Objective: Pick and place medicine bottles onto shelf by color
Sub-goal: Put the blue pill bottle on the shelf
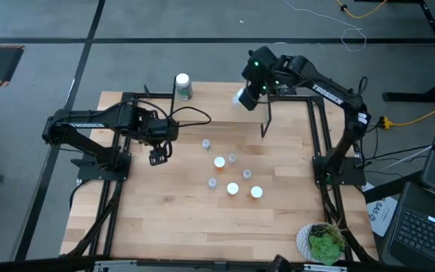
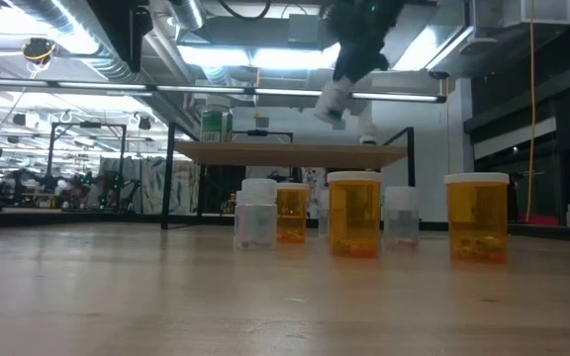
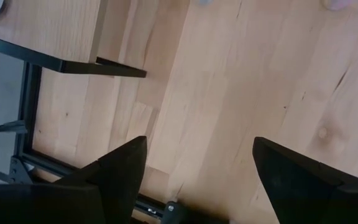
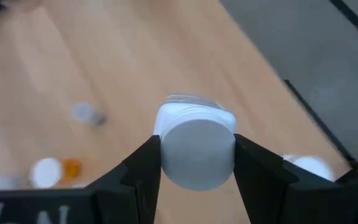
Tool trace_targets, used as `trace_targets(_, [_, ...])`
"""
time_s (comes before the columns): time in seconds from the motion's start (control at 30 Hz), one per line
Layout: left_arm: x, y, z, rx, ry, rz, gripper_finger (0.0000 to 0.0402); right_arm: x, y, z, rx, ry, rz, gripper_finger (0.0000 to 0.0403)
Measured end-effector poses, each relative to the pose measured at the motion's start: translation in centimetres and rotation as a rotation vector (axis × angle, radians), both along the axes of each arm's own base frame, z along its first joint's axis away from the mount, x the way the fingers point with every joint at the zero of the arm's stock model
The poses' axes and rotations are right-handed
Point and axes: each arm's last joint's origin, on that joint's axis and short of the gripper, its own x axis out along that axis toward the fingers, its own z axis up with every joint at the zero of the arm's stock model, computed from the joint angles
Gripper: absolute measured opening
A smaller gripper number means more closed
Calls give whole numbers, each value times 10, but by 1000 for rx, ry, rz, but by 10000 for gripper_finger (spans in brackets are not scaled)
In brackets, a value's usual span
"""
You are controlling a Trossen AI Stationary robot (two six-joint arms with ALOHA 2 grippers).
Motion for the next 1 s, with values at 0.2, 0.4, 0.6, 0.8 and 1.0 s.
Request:
trace_targets(0.2, [1,0,0,0,-6,0,289,7,-32,-23,4,71,-11,173])
trace_targets(0.4, [1,0,0,0,-7,0,289,14,-51,-22,13,103,-21,173])
trace_targets(0.6, [1,0,0,0,-7,0,289,19,-59,-21,49,153,-29,173])
trace_targets(0.8, [1,0,0,1,-7,1,289,23,-65,-33,64,188,-28,175])
trace_targets(1.0, [1,0,0,1,-7,1,289,23,-69,-34,44,178,-24,227])
